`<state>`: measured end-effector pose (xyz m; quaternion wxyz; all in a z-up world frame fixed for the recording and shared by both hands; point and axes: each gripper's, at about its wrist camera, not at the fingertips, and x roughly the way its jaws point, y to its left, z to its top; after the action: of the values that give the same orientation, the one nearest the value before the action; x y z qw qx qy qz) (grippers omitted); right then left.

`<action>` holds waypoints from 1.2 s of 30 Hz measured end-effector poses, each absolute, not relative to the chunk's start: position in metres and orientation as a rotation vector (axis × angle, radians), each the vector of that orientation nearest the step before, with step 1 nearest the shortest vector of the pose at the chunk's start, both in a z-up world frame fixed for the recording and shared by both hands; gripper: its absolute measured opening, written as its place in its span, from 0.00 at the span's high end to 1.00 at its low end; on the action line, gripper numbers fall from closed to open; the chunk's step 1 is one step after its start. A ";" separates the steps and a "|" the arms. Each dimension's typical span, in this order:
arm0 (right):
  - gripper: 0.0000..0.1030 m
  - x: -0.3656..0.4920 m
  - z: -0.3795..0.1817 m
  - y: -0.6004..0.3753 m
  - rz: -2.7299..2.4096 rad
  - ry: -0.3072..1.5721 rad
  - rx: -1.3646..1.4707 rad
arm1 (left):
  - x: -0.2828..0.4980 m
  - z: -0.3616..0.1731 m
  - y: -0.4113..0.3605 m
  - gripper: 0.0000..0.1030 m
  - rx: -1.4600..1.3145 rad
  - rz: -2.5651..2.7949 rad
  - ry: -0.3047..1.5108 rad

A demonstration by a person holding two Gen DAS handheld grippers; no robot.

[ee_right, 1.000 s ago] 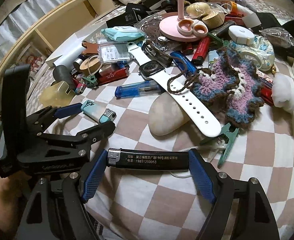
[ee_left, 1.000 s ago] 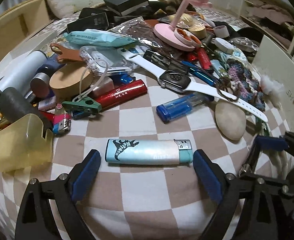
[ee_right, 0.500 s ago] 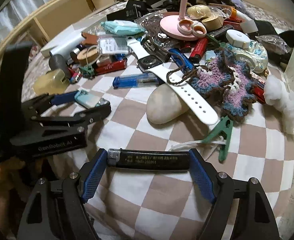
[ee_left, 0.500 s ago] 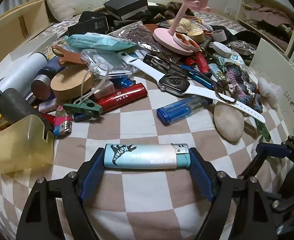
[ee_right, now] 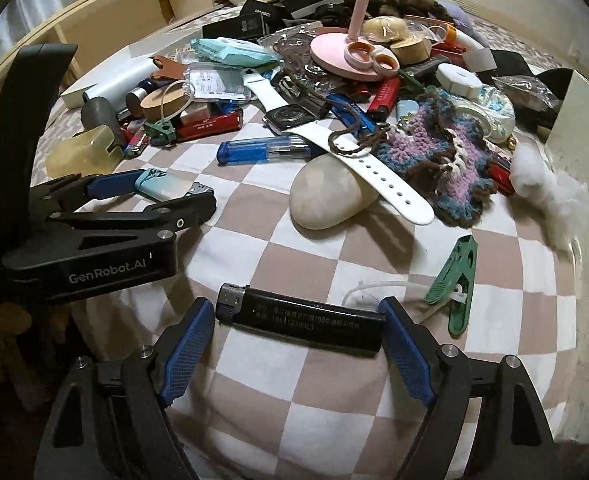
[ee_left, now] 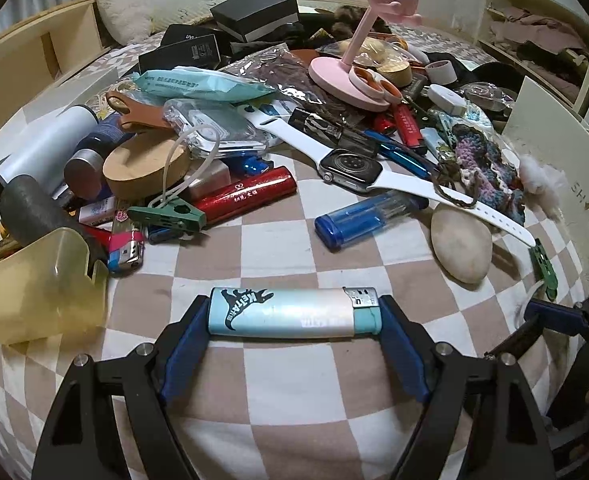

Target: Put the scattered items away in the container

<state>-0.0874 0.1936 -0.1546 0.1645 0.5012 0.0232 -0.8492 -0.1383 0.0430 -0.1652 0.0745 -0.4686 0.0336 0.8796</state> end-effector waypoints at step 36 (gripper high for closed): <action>0.09 -0.036 -0.144 0.217 -2.523 -0.503 1.350 | -0.137 -0.164 0.035 0.20 -1.405 2.620 -0.008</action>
<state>-0.0363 0.2170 -0.1437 0.1178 0.4614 -0.1718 -0.8624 -0.1374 0.0348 -0.1635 0.0844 -0.4708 -0.0028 0.8782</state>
